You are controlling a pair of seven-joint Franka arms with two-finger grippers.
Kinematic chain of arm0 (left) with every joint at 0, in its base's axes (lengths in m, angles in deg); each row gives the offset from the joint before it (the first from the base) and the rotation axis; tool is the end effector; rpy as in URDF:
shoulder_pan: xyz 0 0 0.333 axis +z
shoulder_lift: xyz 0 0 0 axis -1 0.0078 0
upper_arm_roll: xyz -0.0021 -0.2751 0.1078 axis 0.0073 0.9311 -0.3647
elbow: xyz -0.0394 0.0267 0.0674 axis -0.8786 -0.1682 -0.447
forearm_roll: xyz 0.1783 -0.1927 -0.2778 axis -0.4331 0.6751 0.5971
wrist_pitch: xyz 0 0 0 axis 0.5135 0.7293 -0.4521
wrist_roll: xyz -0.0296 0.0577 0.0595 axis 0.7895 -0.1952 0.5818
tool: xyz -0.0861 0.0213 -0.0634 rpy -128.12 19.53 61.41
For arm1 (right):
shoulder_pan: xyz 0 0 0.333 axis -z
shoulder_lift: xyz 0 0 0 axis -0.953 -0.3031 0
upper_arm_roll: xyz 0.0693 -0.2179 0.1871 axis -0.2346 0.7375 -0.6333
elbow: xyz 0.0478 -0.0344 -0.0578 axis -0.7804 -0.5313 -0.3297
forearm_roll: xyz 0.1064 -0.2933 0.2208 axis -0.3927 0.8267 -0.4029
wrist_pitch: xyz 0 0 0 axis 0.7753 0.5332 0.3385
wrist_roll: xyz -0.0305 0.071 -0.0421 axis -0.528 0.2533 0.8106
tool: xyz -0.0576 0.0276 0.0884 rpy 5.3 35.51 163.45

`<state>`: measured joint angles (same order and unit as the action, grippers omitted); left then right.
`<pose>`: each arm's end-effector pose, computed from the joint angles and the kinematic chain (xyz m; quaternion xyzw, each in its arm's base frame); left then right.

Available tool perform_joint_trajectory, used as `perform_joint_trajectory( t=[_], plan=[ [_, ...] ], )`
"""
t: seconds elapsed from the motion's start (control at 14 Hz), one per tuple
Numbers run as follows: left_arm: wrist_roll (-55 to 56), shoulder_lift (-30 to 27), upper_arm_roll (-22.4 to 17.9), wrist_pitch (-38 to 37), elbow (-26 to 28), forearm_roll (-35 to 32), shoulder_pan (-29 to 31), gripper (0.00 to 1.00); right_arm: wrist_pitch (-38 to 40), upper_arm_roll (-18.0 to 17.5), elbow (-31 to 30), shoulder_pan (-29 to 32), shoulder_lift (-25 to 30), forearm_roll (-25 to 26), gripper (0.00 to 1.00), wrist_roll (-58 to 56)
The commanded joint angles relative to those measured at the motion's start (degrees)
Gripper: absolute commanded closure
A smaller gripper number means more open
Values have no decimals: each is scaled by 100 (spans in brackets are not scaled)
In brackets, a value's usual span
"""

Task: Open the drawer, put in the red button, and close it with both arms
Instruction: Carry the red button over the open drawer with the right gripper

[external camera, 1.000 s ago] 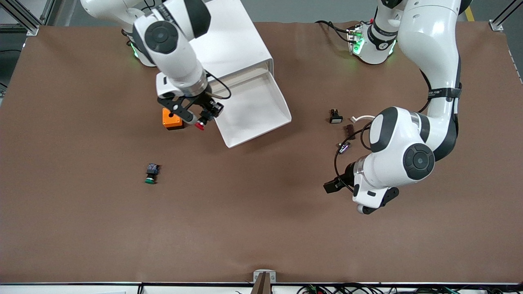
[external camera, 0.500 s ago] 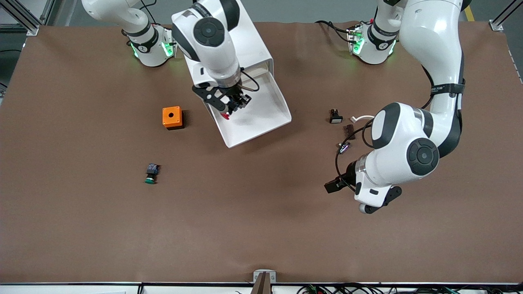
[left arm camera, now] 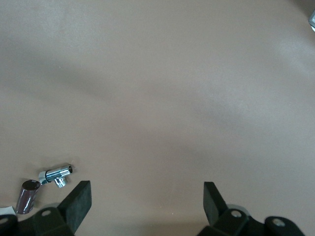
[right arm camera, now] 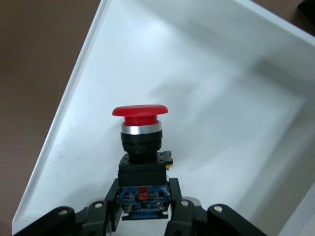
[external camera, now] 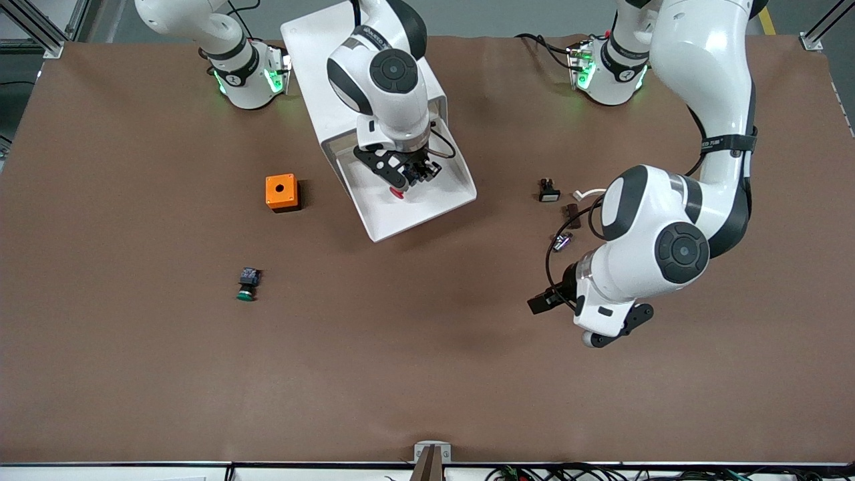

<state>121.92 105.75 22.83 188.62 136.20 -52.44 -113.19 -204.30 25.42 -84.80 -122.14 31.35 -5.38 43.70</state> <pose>0.6642 -0.2544 0.3777 0.9674 0.2322 -0.0598 0.0816 0.4000 0.4780 0.3516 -0.9393 0.3401 0.0462 0.0041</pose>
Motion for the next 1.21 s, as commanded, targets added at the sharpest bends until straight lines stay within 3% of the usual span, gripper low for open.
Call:
perform_joint_trajectory(
  t=[0.0, 0.5, 0.57, 0.64, 0.71, 1.14],
  plan=[
    [-29, -181, 6, 29, 190, -141, -10, 0, -75, 76, 121, -128, -103, -18, 100, 228],
    [-29, -181, 6, 29, 190, -141, -27, 0, -199, 76, 112, -277, -297, -18, 100, 335],
    [-29, -181, 6, 29, 190, -141, -27, 0, -181, 76, 121, -260, -297, -26, 96, 326],
    [-29, -181, 6, 29, 190, -141, -36, 0, -172, 76, 130, -225, -297, -53, 42, 317],
    [-29, -181, 6, 29, 190, -141, -45, 0, -155, 76, 130, -233, -288, -62, 0, 335],
    [-29, -189, 6, 29, 199, -141, -106, 0, 3, 129, 226, -198, -87, 44, 0, -647]
  ],
)
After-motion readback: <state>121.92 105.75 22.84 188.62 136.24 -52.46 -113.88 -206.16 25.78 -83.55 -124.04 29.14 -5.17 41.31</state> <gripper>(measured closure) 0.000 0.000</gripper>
